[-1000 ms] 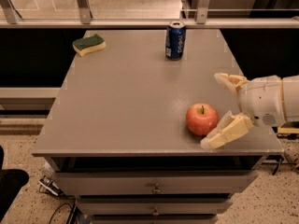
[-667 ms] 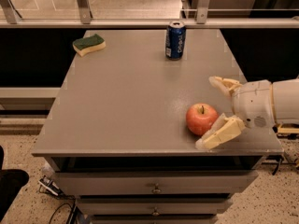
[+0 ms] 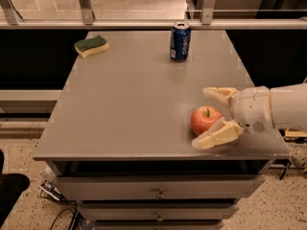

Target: Move apple near sponge

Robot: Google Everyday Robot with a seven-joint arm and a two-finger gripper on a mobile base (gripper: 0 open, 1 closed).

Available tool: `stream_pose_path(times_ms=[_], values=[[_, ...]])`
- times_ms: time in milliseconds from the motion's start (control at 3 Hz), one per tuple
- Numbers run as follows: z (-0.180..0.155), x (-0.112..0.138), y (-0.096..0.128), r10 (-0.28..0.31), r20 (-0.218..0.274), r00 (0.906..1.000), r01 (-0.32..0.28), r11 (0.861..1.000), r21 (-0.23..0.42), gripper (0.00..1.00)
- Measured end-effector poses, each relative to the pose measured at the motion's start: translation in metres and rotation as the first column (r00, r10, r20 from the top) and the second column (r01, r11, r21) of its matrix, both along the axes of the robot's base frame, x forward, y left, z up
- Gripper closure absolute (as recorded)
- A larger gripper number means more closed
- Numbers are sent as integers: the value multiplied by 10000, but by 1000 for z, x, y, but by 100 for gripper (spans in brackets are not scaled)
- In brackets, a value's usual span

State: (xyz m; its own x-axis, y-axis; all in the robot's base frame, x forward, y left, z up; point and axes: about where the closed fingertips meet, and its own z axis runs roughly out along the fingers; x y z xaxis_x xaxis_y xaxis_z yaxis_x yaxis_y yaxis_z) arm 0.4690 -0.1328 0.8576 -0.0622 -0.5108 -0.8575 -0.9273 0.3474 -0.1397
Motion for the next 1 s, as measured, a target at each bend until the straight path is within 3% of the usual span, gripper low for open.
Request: stream_pose_path(times_ms=[1000], values=[[3,-1,7,122,44,9999,-122,9999,-35,87]])
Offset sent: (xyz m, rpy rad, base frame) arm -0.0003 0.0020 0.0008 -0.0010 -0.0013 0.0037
